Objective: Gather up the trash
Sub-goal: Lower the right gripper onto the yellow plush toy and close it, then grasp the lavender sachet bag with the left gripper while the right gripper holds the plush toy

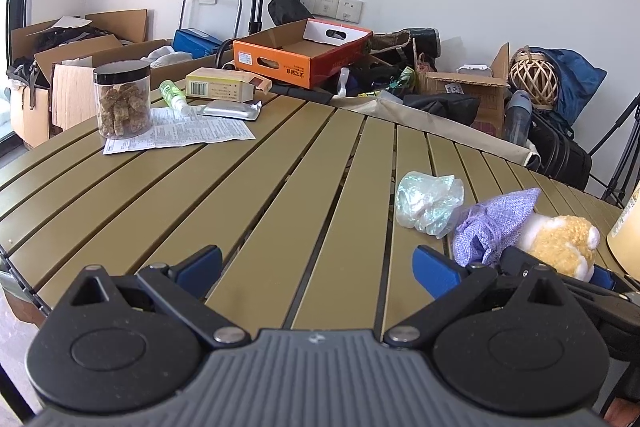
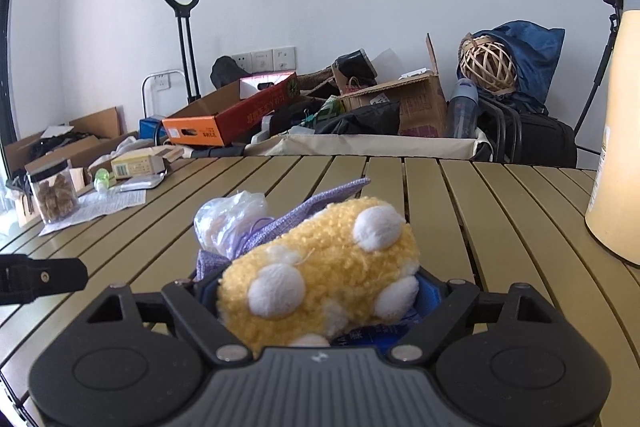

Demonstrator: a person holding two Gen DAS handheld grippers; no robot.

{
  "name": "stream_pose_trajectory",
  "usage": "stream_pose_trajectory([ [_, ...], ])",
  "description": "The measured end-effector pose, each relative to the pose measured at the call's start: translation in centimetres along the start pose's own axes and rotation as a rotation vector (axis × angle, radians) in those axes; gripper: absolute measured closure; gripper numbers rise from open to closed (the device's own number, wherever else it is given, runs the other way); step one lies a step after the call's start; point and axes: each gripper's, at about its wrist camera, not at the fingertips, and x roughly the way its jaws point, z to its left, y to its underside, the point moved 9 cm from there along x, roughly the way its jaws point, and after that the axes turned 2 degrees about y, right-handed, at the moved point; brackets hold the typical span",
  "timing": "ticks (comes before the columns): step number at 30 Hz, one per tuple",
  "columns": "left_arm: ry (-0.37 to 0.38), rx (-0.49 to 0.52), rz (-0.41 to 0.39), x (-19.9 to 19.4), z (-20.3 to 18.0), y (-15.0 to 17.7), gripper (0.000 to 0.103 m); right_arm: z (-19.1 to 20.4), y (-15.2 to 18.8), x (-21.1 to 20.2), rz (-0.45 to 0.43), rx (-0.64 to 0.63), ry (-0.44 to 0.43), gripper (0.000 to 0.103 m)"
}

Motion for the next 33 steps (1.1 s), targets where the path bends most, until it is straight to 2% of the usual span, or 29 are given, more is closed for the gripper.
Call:
stream_pose_trajectory([
  [11,0.031,-0.011,-0.008,0.1,-2.1,-0.8,0.0,-2.4,-0.9,-2.4,-0.044,0.088,-0.031,0.018],
  [16,0.055,-0.019,-0.01,0.1,-3.3,-0.9,0.0,-2.1,-0.8,-3.7,-0.044,0.066,-0.092,0.018],
  [21,0.075,-0.01,-0.012,-0.1,-4.4,-0.7,0.0,-2.4,-0.5,-5.1,-0.042,0.056,-0.116,0.018],
  [33,0.092,0.03,0.011,0.5,-6.3,0.3,0.0,-6.2,-0.5,-7.8,-0.068,0.094,-0.062,0.018],
])
